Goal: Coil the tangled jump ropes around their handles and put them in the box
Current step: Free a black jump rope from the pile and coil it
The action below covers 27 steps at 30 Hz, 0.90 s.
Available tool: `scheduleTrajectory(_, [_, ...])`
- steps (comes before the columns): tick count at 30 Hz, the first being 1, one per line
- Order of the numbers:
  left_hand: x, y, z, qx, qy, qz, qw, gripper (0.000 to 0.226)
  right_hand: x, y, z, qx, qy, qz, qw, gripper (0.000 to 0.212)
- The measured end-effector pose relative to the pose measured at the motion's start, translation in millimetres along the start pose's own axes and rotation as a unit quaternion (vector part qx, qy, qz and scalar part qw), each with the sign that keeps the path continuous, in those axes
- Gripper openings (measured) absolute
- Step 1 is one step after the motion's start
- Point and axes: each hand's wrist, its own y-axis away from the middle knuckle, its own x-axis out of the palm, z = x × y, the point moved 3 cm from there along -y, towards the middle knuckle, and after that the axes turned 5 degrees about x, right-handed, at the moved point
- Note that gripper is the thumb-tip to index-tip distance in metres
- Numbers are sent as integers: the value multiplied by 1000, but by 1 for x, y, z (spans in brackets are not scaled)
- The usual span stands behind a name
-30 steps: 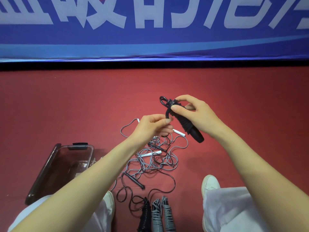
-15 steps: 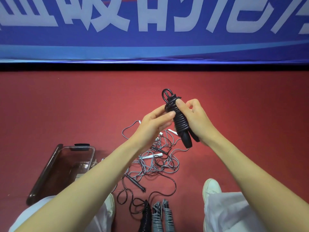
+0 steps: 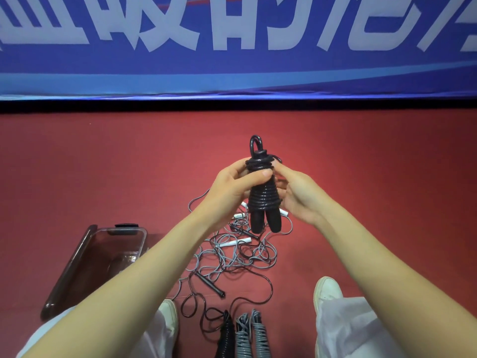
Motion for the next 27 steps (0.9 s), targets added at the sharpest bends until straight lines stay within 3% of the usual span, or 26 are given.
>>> scheduleTrajectory(2, [2, 3, -1, -11, -8, 30, 999, 38, -4, 0, 7, -46, -32, 19, 998, 16])
scheduleTrajectory(5, [5, 5, 2, -13, 2, 31, 999, 50, -9, -1, 13, -112, -27, -18, 993, 9])
scheduleTrajectory(8, [3, 6, 4, -16, 49, -3, 999, 59, -17, -1, 15, -112, -56, -60, 990, 8])
scheduleTrajectory(13, [-6, 9, -1, -23, 69, -23, 997, 49, -20, 7, 15, -104, -87, -50, 989, 8])
scheduleTrajectory(16, [-7, 8, -5, -9, 70, -47, 996, 52, -19, 13, 23, -141, -94, -35, 985, 10])
scheduleTrajectory(19, [-9, 5, -7, 11, 63, -82, 995, 49, -11, 20, 26, -196, -56, 36, 978, 6])
scheduleTrajectory(22, [-16, 3, -9, 26, -6, -77, 997, 28, -4, 28, 26, -254, 28, 110, 961, 10])
scheduleTrajectory(24, [-19, 3, -11, 17, -28, -70, 997, 20, -5, 30, 28, -268, 58, 119, 954, 16])
scheduleTrajectory(27, [-19, 4, -9, 24, -44, -65, 997, 29, -5, 31, 28, -265, 73, 90, 957, 18])
